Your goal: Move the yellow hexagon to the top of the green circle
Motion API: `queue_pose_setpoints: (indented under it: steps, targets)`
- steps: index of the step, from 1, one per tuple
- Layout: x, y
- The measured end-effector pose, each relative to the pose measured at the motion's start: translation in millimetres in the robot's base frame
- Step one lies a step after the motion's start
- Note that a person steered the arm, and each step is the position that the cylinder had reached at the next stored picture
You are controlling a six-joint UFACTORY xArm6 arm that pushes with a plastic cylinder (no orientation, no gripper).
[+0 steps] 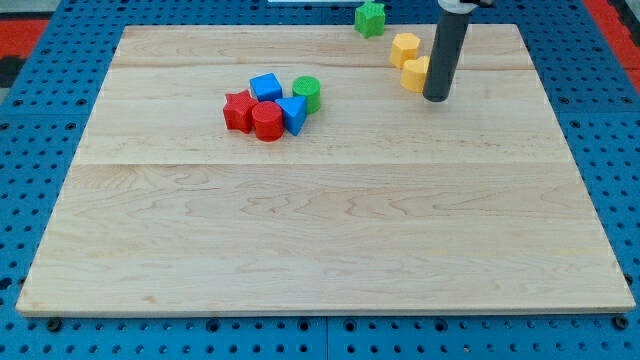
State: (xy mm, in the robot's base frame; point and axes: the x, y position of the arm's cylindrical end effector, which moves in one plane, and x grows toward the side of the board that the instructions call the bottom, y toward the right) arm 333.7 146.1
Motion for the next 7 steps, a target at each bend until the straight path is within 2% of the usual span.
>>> queue_pose_setpoints:
  steps: [1, 2, 3, 4, 7]
  targets:
    - [-6, 39]
    - [-49, 68]
    - [-109, 70]
    - [-143, 64]
    - [-137, 50]
